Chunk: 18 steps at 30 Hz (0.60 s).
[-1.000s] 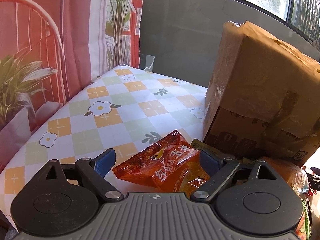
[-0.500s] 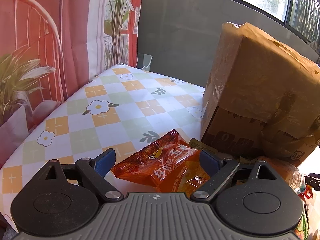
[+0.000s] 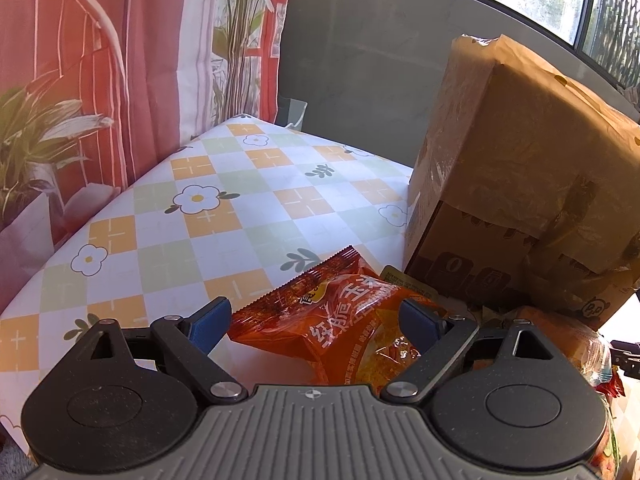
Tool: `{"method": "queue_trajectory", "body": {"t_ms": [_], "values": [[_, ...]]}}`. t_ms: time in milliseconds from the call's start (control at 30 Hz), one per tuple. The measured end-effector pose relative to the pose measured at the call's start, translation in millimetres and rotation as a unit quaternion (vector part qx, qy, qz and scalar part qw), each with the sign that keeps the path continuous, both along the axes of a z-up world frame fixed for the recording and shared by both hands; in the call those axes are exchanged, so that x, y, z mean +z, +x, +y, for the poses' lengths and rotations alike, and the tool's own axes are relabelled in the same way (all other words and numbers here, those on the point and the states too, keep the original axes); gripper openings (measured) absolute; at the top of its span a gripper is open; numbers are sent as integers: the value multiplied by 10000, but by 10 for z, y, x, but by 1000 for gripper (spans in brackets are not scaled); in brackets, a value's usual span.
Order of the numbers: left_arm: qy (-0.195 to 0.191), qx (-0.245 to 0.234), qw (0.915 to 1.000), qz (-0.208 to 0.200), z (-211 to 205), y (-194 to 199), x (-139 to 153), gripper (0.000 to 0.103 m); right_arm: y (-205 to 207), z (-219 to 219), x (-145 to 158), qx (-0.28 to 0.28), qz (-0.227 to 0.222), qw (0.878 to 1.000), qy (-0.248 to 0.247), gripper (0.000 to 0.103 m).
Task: Organize snacks
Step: 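Close the left tool on the orange-red bag while the right tool grasps the yellow candy packet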
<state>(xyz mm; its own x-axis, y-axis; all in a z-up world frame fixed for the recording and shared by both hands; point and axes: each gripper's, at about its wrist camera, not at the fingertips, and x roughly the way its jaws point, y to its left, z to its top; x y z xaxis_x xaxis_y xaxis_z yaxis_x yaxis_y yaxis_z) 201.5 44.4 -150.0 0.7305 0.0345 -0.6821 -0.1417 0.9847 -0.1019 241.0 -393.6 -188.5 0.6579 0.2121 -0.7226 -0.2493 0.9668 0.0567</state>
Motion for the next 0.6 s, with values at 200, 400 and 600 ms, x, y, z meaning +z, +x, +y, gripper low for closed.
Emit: {"method": "queue_trajectory", "body": {"t_ms": [200,400,600], "values": [[11,-54,10000,-43,-1,-22,-3,92,-107,62,61,-268,-52,9996,61,35],[-17,-82,10000,-33,-1,-14,-15,92,-353,-91,287,-886,-441,9922,758,35],[-86,-168,9998,91,-34,10,-75,92,-595,-61,488,-946,-613,9868,1162,35]]}}
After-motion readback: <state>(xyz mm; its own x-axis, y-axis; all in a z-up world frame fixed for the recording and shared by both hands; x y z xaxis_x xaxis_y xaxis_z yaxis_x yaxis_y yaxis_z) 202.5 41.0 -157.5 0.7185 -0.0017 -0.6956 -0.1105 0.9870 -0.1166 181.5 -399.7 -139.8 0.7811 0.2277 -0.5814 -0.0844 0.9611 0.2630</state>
